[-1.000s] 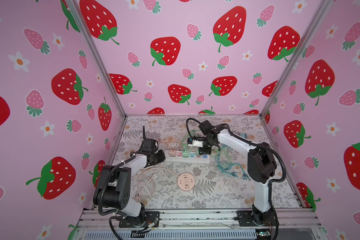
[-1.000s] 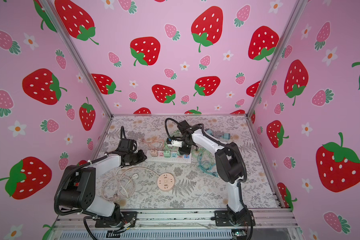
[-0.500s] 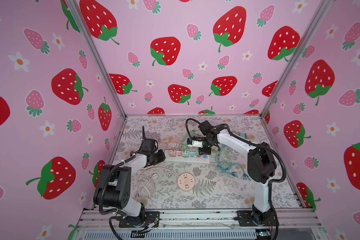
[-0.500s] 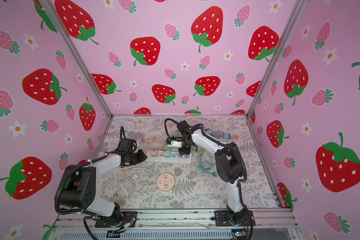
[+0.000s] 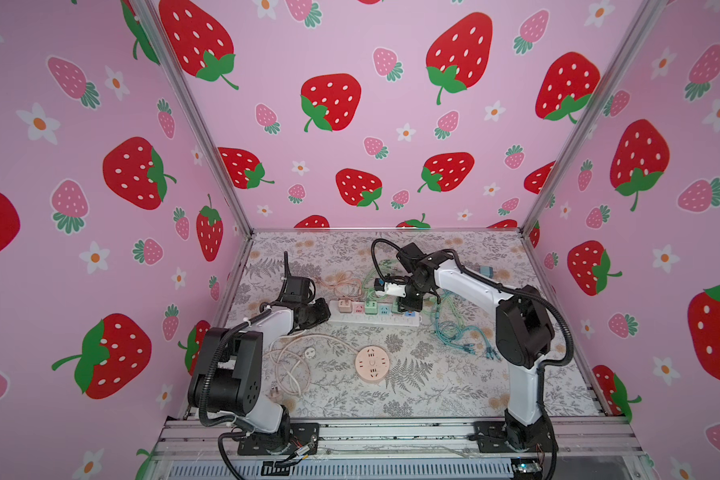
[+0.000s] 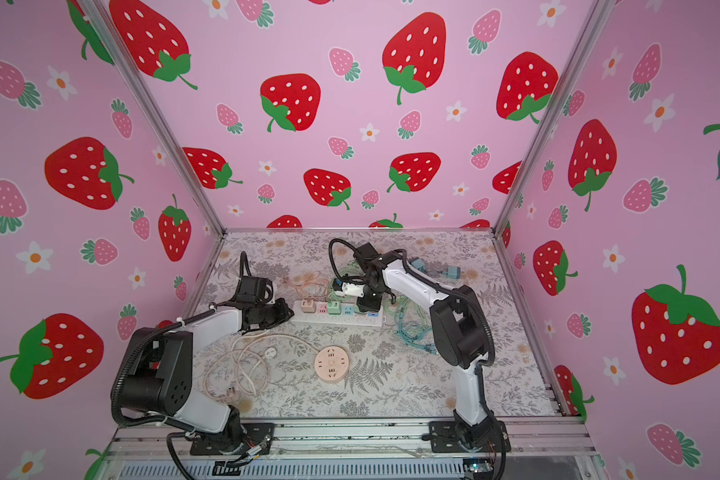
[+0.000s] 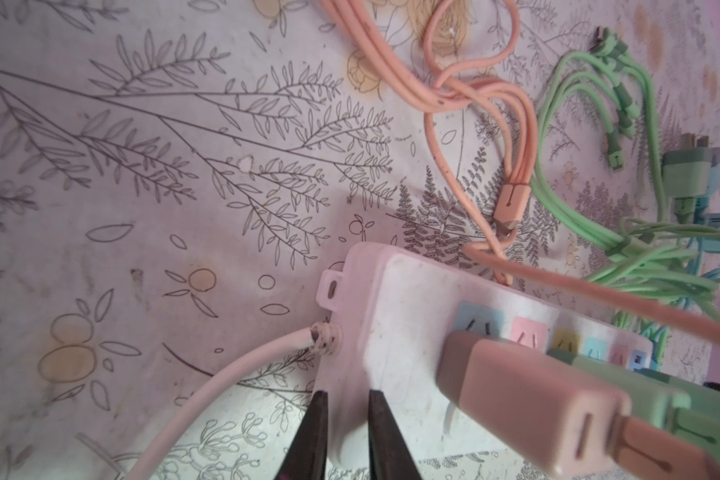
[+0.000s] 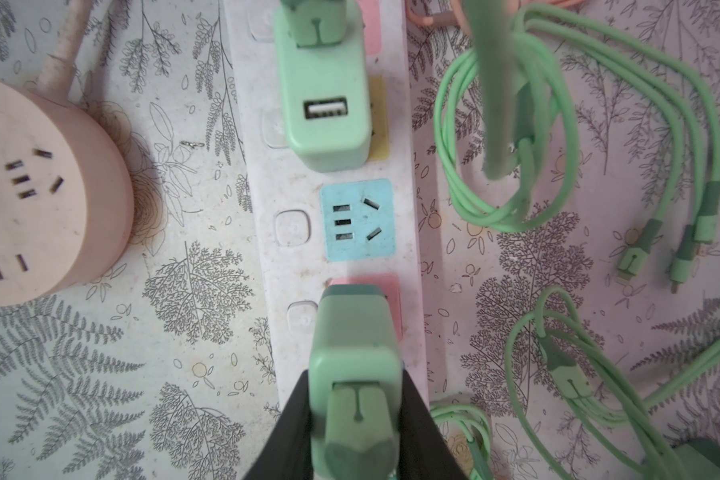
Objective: Insert the plug
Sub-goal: 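Lower the charger prongs into the pink socket with the right gripper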
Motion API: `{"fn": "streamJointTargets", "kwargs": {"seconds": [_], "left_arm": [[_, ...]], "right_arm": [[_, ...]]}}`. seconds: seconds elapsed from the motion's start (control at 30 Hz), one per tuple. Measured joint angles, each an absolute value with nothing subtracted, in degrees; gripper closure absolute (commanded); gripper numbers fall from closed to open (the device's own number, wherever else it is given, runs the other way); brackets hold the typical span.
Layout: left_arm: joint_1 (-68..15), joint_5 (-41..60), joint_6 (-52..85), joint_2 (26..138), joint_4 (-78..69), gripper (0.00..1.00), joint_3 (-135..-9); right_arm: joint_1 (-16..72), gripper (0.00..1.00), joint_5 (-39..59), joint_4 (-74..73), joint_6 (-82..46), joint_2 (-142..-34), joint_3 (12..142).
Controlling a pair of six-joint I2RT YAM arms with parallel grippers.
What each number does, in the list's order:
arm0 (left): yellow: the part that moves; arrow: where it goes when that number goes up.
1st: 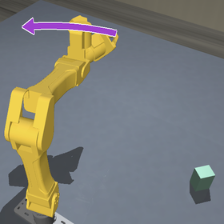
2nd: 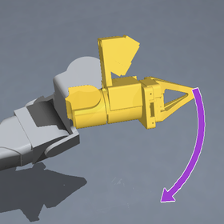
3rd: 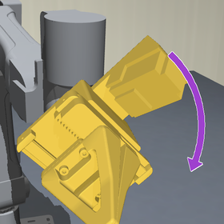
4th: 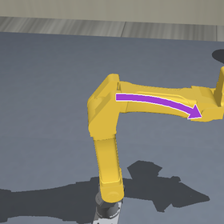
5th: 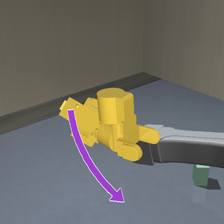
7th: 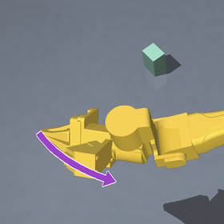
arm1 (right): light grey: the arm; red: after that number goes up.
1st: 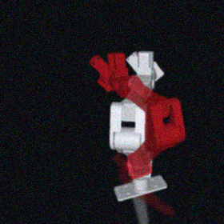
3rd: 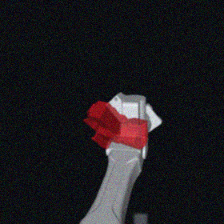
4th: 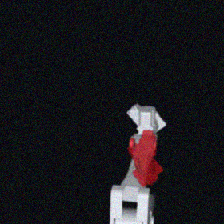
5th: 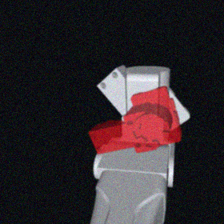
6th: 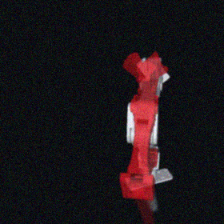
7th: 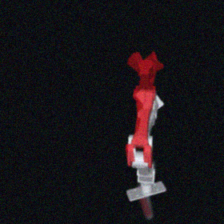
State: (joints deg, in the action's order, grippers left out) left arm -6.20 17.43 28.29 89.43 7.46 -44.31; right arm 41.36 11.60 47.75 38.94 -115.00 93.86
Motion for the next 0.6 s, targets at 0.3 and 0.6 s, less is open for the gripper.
{"fn": "streamJointTargets", "kwargs": {"seconds": [0.3, 0.6], "left_arm": [[-6.02, 17.82, 28.29, 89.69, 7.09, 0.8, -44.47], [-5.93, 18.48, 28.29, 90.11, 6.37, 0.8, -44.49]], "right_arm": [[41.52, 0.95, 11.25, 47.57, 38.81, -115.0, 93.47], [41.52, 0.94, 11.14, 47.22, 38.79, -115.0, 93.19]]}}
